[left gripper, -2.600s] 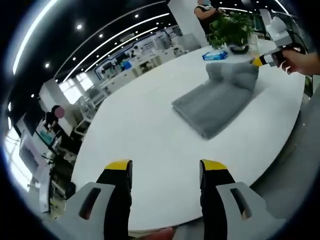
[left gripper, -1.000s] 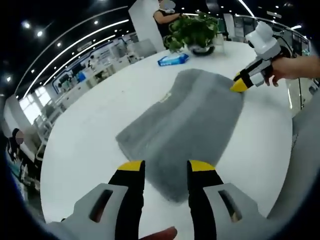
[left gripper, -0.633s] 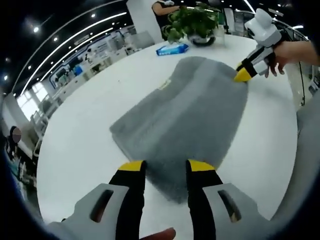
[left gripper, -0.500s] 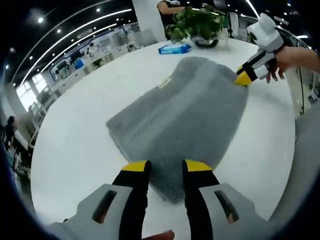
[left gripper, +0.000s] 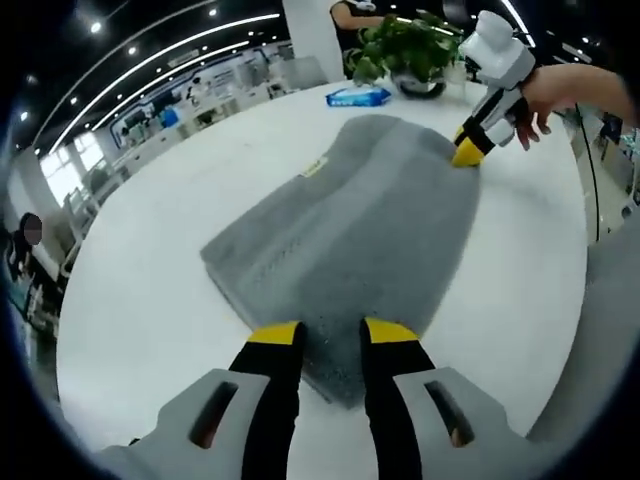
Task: Open the folded towel by lifting each exposed corner and separating the folded layers until the towel lies flat within the target outline without major curled edges
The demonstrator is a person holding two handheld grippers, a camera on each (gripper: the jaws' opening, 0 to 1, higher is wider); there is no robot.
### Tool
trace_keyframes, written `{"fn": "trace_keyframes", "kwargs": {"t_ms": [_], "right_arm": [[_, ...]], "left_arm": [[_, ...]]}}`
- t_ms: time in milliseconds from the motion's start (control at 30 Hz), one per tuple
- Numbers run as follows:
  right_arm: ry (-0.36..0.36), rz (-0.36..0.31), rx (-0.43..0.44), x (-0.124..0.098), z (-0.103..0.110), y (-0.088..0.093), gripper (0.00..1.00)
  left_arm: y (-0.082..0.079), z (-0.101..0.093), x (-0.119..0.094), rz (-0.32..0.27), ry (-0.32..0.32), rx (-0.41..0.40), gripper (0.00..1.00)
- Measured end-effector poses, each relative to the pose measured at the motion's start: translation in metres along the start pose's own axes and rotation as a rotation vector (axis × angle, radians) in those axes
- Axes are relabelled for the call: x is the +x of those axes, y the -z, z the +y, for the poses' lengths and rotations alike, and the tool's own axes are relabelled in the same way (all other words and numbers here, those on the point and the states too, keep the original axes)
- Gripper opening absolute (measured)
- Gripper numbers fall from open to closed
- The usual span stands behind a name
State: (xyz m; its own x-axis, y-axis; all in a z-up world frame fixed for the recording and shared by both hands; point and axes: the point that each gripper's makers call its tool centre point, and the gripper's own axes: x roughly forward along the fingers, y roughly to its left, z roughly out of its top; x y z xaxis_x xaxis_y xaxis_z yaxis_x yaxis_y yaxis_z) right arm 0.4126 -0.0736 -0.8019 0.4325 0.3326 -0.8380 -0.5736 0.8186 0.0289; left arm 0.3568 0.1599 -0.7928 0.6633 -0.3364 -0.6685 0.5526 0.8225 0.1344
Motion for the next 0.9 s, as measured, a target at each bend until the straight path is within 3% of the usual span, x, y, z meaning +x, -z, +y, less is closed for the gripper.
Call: {"fn": "trace_keyframes", "kwargs": {"t_ms": [133,567,900], "right_arm": [[-0.013,0.027,-0.055,0.008,-0.005,-0.007,0.16],[-0.062,0.066,-0.161,0.027,-0.007,-0.027,0.16],[-0.082,0.117,-0.23,0.035,-0.002,-0.042,0.15]], "left_arm": [[0.005,-0.003,-0.005,-0.019,-0.002,-0.07,0.23],[0.011,-0.008,-0.013,-0.071,-0.088,-0.158,0.22],[0.013,-0.008,-0.013,-0.059,-0.069,-0.207,0.23]]}}
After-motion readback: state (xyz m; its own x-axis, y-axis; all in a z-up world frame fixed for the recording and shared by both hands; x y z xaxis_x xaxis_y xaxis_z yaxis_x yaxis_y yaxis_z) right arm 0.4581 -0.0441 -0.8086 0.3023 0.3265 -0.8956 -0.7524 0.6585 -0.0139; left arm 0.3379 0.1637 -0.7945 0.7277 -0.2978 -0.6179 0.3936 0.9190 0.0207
